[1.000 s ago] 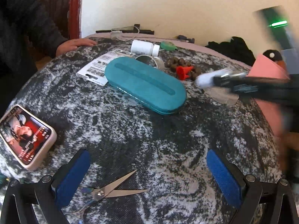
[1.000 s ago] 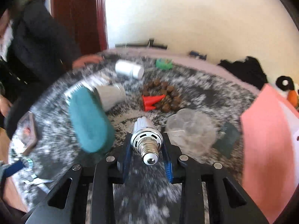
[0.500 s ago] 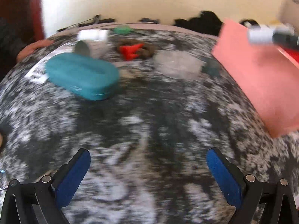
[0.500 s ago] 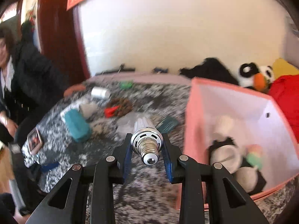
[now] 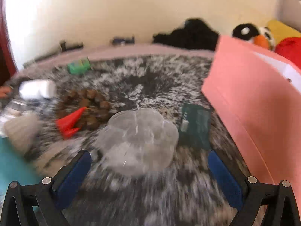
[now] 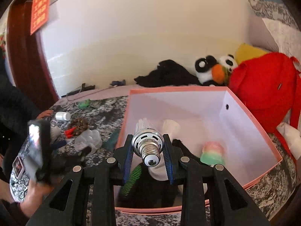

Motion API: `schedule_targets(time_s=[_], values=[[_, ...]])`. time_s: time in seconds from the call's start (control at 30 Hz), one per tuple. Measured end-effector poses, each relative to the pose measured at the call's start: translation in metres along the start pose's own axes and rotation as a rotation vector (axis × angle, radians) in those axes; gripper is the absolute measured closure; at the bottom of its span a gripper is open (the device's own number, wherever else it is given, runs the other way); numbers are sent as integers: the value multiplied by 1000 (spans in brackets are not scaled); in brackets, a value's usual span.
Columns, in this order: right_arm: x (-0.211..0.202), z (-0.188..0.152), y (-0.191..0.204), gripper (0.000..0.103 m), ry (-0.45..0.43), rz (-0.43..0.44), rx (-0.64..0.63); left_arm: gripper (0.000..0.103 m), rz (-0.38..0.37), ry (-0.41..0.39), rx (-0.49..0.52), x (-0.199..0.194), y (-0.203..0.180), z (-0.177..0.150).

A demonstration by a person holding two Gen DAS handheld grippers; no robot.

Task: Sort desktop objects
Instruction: 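Carry the bulb over the pink box with the right tool while the left tool approaches the clear flower container, then lower the bulb into the pink box, open right tool while left tool lifts the flower container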

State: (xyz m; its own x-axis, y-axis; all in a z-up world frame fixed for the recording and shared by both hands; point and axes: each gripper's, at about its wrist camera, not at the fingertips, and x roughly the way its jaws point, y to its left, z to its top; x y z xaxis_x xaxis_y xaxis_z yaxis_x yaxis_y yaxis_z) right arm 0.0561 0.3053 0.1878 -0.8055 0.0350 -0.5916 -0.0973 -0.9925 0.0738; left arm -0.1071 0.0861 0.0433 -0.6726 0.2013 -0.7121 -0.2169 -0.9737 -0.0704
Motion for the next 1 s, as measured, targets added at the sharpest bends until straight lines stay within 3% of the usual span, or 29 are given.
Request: schedule_targets(time_s=[0.1,0.33,0.5,0.6,0.77,0.9,1.0], values=[[3,0,-7,71,8,-1,7,1,36,78,-29,37,2,12],[4,3,-10,71,5,47,45,0,146,34,65,45,-18,2],[6,2,-1,71,13,78,45,0,165,34,161,42,-38,-7],[7,1,1,71,20,92,59,0,104,33,153,40,-39,-7],[11,0,1,71,32,122,89,0,13,63,11,54,-19,9],[14,-1,4,71,38,121,83,0,5,101,-1,69,-21,11],[18,-2,8,71,45,125,77,0,-20,101,-69,75,-16,17]])
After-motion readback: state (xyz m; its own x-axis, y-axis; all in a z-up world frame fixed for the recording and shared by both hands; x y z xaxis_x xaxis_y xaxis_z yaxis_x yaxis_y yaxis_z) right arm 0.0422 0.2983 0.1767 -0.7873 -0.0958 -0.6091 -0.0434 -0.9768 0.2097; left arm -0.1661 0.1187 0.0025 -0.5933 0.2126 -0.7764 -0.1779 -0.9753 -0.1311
